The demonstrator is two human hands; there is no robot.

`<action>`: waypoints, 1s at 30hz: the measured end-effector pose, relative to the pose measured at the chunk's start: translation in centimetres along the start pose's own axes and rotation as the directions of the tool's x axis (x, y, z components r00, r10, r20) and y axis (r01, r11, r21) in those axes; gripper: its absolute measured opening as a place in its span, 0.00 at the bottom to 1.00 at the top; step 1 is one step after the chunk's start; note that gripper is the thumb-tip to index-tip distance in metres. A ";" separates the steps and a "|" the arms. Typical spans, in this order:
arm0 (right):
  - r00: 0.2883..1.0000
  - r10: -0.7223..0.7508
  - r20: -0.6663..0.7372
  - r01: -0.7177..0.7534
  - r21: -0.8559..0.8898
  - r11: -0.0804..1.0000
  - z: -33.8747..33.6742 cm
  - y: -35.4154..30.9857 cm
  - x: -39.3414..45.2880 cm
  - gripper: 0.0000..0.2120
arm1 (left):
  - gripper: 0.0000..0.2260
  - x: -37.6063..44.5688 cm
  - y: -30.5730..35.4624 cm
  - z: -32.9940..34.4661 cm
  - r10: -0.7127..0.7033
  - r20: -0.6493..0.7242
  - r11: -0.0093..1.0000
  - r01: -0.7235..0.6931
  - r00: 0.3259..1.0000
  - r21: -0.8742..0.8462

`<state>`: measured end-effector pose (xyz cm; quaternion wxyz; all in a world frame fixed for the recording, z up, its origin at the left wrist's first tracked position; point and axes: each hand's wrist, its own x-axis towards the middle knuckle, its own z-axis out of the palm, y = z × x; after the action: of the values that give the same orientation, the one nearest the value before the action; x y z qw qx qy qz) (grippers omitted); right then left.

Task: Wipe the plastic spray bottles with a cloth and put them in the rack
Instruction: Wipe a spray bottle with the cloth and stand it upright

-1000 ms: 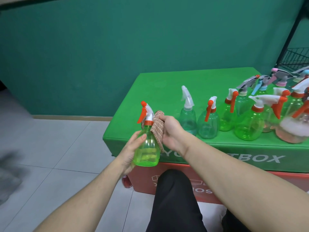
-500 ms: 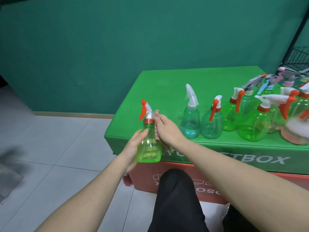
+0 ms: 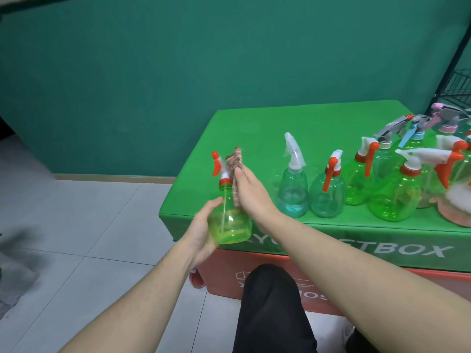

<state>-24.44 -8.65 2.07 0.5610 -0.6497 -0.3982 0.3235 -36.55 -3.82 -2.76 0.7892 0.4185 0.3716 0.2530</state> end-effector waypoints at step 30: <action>0.990 -0.134 0.048 0.143 -0.327 0.934 -0.7 3.6 0.5 0.19 | 0.18 1.0 0.2 2.4 0.197 -0.123 0.879 -0.120 0.973 0.462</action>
<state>-23.06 -8.70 -1.40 0.4607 -0.7006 -0.4985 0.2200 -34.05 -4.16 -2.09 0.6129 0.5968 0.4491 0.2576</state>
